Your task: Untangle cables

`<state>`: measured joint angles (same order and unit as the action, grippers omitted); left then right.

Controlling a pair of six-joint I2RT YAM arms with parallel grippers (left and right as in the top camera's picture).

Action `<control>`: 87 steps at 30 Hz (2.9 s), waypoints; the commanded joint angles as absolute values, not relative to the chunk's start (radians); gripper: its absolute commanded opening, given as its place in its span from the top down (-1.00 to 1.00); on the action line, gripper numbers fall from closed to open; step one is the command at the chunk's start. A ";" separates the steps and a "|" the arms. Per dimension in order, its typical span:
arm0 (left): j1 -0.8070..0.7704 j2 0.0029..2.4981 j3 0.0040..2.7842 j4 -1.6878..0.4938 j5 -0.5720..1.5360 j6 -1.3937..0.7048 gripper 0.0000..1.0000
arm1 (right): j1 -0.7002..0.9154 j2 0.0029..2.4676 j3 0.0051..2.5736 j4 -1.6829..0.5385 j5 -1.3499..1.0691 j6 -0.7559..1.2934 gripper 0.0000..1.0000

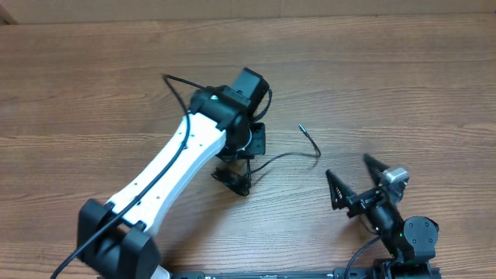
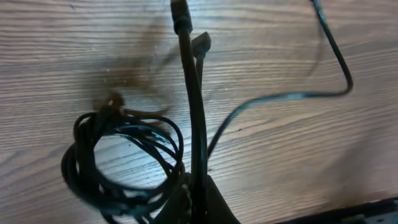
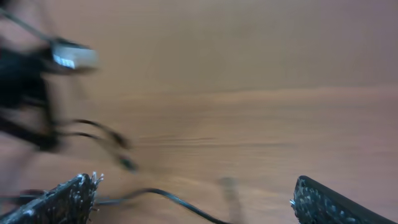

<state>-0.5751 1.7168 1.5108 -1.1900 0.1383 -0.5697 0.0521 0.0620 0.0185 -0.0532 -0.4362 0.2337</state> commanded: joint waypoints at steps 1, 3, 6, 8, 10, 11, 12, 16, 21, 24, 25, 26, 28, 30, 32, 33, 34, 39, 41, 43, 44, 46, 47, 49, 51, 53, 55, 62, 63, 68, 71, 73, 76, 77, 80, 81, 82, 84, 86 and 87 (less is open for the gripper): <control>-0.562 1.728 1.505 -1.196 0.103 -0.510 0.91 | 0.050 0.061 0.008 -0.059 -0.703 0.673 -1.00; -0.541 1.718 1.505 -1.196 0.094 -0.500 0.92 | 0.050 0.061 0.008 -0.059 -0.746 0.816 -1.00; -0.499 1.698 1.505 -1.201 0.100 -0.493 0.91 | 0.050 0.061 0.009 -0.003 -0.754 0.890 -1.00; -0.473 1.684 1.505 -1.205 0.127 -0.492 0.92 | 0.050 0.061 0.012 0.044 -0.769 0.890 -0.99; -0.453 1.673 1.505 -1.203 0.178 -0.458 0.92 | 0.050 0.064 0.033 0.010 -0.757 0.886 -0.99; -0.442 1.670 1.505 -1.204 0.208 -0.434 0.91 | 0.050 0.067 0.046 -0.024 -0.744 0.886 -0.99; -0.432 1.666 1.505 -1.205 0.239 -0.405 0.91 | 0.050 0.073 0.063 -0.070 -0.728 0.886 -0.99; -0.404 1.656 1.505 -1.205 0.352 -0.308 0.91 | 0.050 0.120 0.156 -0.232 -0.722 0.921 -0.99; -0.372 1.645 1.506 -1.201 0.477 -0.173 0.91 | 0.050 0.220 0.332 -0.313 -0.909 0.962 -0.99; -0.357 1.640 1.507 -1.190 0.503 -0.126 0.91 | 0.050 0.265 0.402 -0.276 -1.018 0.963 -0.99; -0.353 1.639 1.507 -1.182 0.506 -0.112 0.92 | 0.050 0.270 0.411 -0.249 -1.042 0.971 -0.99; -0.352 1.639 1.507 -1.172 0.510 -0.100 0.92 | 0.050 0.271 0.413 -0.221 -1.069 0.973 -1.00; -0.350 1.640 1.506 -1.133 0.526 -0.083 0.92 | 0.050 0.271 0.413 -0.211 -1.084 0.972 -1.00; -0.350 1.640 1.507 -1.075 0.558 -0.085 0.92 | 0.050 0.271 0.413 -0.213 -1.060 0.972 -0.99; -0.350 1.640 1.507 -1.010 0.569 -0.137 0.91 | 0.050 0.271 0.413 -0.214 -1.019 0.976 -1.00; -0.349 1.641 1.506 -0.974 0.561 -0.180 0.92 | 0.050 0.271 0.413 -0.220 -0.998 0.976 -1.00; -0.347 1.642 1.506 -0.924 0.534 -0.236 0.91 | 0.050 0.271 0.413 -0.250 -0.984 0.976 -0.99; -0.347 1.656 1.506 -0.825 0.368 -0.486 0.79 | 0.050 0.271 0.413 -0.401 -0.984 0.974 -0.99; -0.348 1.666 1.506 -0.823 0.359 -0.591 0.77 | 0.050 0.271 0.413 -0.463 -0.971 0.972 -1.00; -0.350 1.679 1.506 -0.823 0.359 -0.635 0.82 | 0.050 0.271 0.413 -0.530 -0.934 0.972 -1.00; -0.353 1.691 1.506 -0.822 0.358 -0.636 0.83 | 0.050 0.271 0.413 -0.556 -0.915 0.972 -1.00; -0.358 1.709 1.506 -0.823 0.355 -0.636 0.86 | 0.050 0.271 0.413 -0.586 -0.891 0.972 -0.99; -0.360 1.718 1.506 -0.825 0.355 -0.635 0.85 | 0.050 0.271 0.413 -0.593 -0.890 0.972 -1.00; -0.360 1.738 1.506 -0.833 0.341 -0.635 0.51 | 0.050 0.271 0.413 -0.596 -0.891 0.972 -0.99; -0.360 1.759 1.506 -0.850 0.312 -0.635 0.03 | 0.050 0.271 0.413 -0.602 -0.891 0.968 -1.00; -0.360 1.792 1.506 -0.878 0.302 -0.607 0.07 | 0.050 0.271 0.413 -0.620 -0.883 0.964 -0.99; -0.362 1.816 1.506 -0.898 0.301 -0.577 0.09 | 0.050 0.271 0.413 -0.646 -0.860 0.964 -0.99; -0.369 1.956 1.506 -0.929 0.295 -0.537 0.43 | 0.050 0.271 0.412 -0.714 -0.800 0.965 -1.00; -0.369 1.977 1.506 -0.926 0.286 -0.532 0.46 | 0.050 0.271 0.412 -0.714 -0.800 0.965 -1.00; -0.369 2.060 1.506 -0.956 0.285 -0.474 0.37 | 0.050 0.271 0.412 -0.714 -0.796 0.965 -1.00; -0.371 2.095 1.506 -0.992 0.335 -0.476 -0.13 | 0.050 0.271 0.412 -0.714 -0.769 0.965 -0.99; -0.378 2.121 1.506 -1.012 0.382 -0.476 -0.21 | 0.050 0.271 0.412 -0.714 -0.744 0.965 -1.00; -0.397 2.156 1.506 -1.033 0.416 -0.479 -0.18 | 0.050 0.271 0.412 -0.714 -0.726 0.965 -1.00; -0.406 2.168 1.506 -1.035 0.416 -0.480 0.10 | 0.050 0.271 0.412 -0.714 -0.725 0.965 -0.99; -0.424 2.187 1.506 -1.036 0.415 -0.479 0.92 | 0.050 0.271 0.412 -0.715 -0.726 0.965 -1.00; -0.426 2.188 1.506 -1.035 0.403 -0.474 0.92 | 0.050 0.271 0.412 -0.719 -0.726 0.965 -1.00; -0.426 2.185 1.508 -1.034 0.386 -0.456 0.91 | 0.050 0.271 0.412 -0.722 -0.726 0.965 -1.00; -0.416 2.171 1.524 -1.043 0.347 -0.383 0.91 | 0.050 0.271 0.412 -0.746 -0.727 0.963 -1.00; -0.394 2.149 1.562 -1.087 0.345 -0.303 0.92 | 0.050 0.271 0.412 -0.766 -0.729 0.890 -0.99; -0.380 2.135 1.586 -1.116 0.344 -0.260 0.92 | 0.050 0.271 0.412 -0.766 -0.730 0.811 -0.99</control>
